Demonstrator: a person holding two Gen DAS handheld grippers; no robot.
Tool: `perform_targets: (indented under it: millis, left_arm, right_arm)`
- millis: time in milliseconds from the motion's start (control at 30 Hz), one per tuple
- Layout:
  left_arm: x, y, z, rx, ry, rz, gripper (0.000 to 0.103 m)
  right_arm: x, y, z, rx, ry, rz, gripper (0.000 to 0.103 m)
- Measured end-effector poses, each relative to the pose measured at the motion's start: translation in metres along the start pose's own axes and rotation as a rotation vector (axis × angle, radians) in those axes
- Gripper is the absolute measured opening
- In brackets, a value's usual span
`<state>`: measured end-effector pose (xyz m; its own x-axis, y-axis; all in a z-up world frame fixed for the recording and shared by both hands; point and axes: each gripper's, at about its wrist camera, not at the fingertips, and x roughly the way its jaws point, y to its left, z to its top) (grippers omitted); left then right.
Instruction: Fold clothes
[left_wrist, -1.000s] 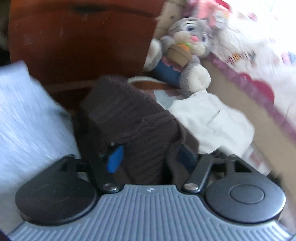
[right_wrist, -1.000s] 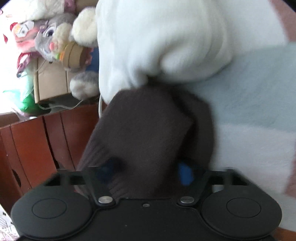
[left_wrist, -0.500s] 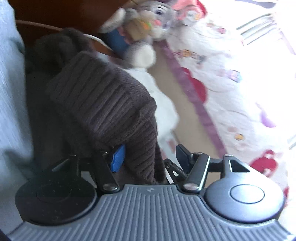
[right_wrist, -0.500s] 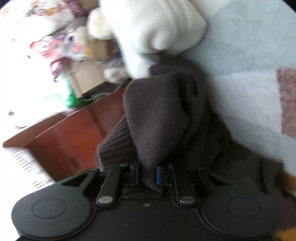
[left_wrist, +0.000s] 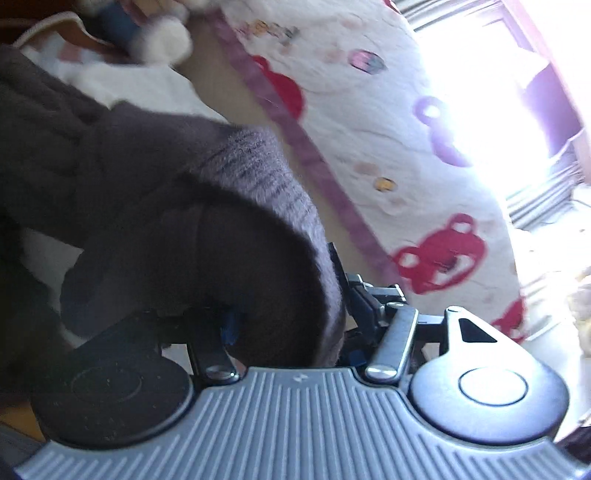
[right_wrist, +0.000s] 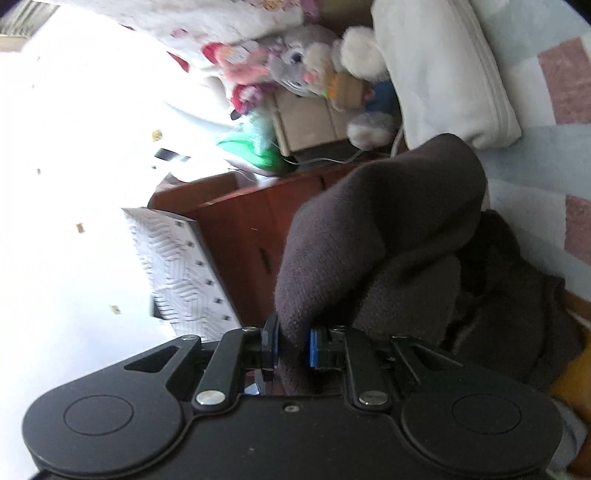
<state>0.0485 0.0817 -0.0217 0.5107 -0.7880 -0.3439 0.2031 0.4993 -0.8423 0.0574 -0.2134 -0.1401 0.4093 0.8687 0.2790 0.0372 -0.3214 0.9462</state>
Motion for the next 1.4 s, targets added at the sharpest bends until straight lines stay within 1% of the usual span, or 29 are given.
perform_targets:
  millis: [100, 167, 233, 300, 367, 433, 500, 567, 633, 700, 733, 767, 800, 867, 967, 1000, 1033, 1067, 1133, 1167, 1200, 1300, 1333, 1367, 1400]
  left_arm:
    - [0.012, -0.031, -0.006, 0.034, 0.001, -0.021, 0.057]
    - [0.019, -0.062, -0.006, 0.092, -0.004, -0.038, 0.057]
    - [0.024, -0.096, -0.008, 0.167, -0.006, -0.055, 0.057]
    - [0.031, -0.136, -0.011, 0.254, 0.006, -0.096, 0.057]
    - [0.039, -0.177, -0.016, 0.342, 0.034, -0.141, 0.057]
    - [0.049, -0.221, -0.028, 0.432, 0.068, -0.169, 0.057]
    - [0.070, -0.261, -0.037, 0.514, 0.114, -0.193, 0.057]
    - [0.103, -0.292, -0.046, 0.576, 0.178, -0.212, 0.057]
    - [0.140, -0.316, -0.063, 0.623, 0.260, -0.228, 0.057]
    - [0.180, -0.325, -0.090, 0.682, 0.359, -0.227, 0.057]
    - [0.200, -0.321, -0.107, 0.716, 0.414, -0.210, 0.057]
    - [0.219, -0.316, -0.122, 0.746, 0.456, -0.172, 0.058]
    - [0.231, -0.305, -0.134, 0.780, 0.459, -0.114, 0.058]
    - [0.244, -0.280, -0.153, 0.859, 0.416, 0.006, 0.058]
    - [0.244, -0.242, -0.168, 0.998, 0.318, 0.137, 0.061]
    - [0.247, -0.234, -0.168, 1.031, 0.292, 0.185, 0.064]
    - [0.249, -0.224, -0.167, 1.051, 0.280, 0.239, 0.066]
    - [0.251, -0.216, -0.162, 1.043, 0.293, 0.297, 0.071]
    - [0.257, -0.204, -0.150, 0.989, 0.342, 0.401, 0.072]
    - [0.259, -0.194, -0.142, 0.938, 0.364, 0.436, 0.072]
    - [0.258, -0.183, -0.134, 0.879, 0.380, 0.450, 0.072]
    - [0.262, -0.156, -0.119, 0.727, 0.409, 0.462, 0.067]
    - [0.264, -0.148, -0.116, 0.694, 0.413, 0.478, 0.064]
    - [0.263, -0.141, -0.114, 0.679, 0.414, 0.508, 0.059]
    - [0.263, -0.136, -0.113, 0.676, 0.414, 0.542, 0.058]
  right_arm:
    - [-0.028, 0.030, -0.007, -0.049, -0.036, -0.015, 0.018]
    - [-0.042, 0.052, -0.009, -0.069, -0.041, -0.002, 0.018]
    - [-0.056, 0.083, -0.014, -0.122, -0.050, 0.014, 0.018]
    - [-0.077, 0.113, -0.021, -0.175, -0.059, 0.039, 0.018]
    - [-0.101, 0.146, -0.030, -0.241, -0.070, 0.068, 0.018]
    - [-0.134, 0.181, -0.040, -0.329, -0.105, 0.082, 0.017]
    - [-0.166, 0.212, -0.049, -0.414, -0.172, 0.083, 0.018]
    - [-0.202, 0.231, -0.058, -0.482, -0.264, 0.069, 0.018]
    - [-0.246, 0.240, -0.069, -0.544, -0.389, 0.036, 0.017]
    - [-0.299, 0.233, -0.081, -0.575, -0.578, -0.038, 0.019]
    - [-0.324, 0.222, -0.085, -0.553, -0.699, -0.141, 0.021]
    - [-0.348, 0.211, -0.089, -0.529, -0.818, -0.245, 0.023]
    - [-0.373, 0.201, -0.092, -0.502, -0.937, -0.351, 0.024]
    - [-0.413, 0.174, -0.094, -0.449, -1.147, -0.687, 0.024]
    - [-0.464, 0.143, -0.093, -0.307, -1.183, -0.651, 0.024]
    - [-0.481, 0.133, -0.093, -0.259, -1.193, -0.638, 0.027]
    - [-0.476, 0.135, -0.088, -0.273, -1.171, -0.666, 0.030]
    - [-0.471, 0.138, -0.083, -0.287, -1.149, -0.695, 0.031]
    - [-0.461, 0.143, -0.073, -0.317, -1.103, -0.753, 0.039]
    - [-0.455, 0.145, -0.068, -0.331, -1.080, -0.781, 0.042]
    - [-0.450, 0.148, -0.063, -0.346, -1.057, -0.810, 0.044]
    - [-0.419, 0.142, -0.048, -0.348, -0.904, -0.872, 0.044]
    - [-0.411, 0.143, -0.047, -0.367, -0.873, -0.883, 0.044]
    - [-0.402, 0.143, -0.048, -0.393, -0.846, -0.895, 0.045]
    - [-0.394, 0.145, -0.049, -0.418, -0.822, -0.906, 0.052]
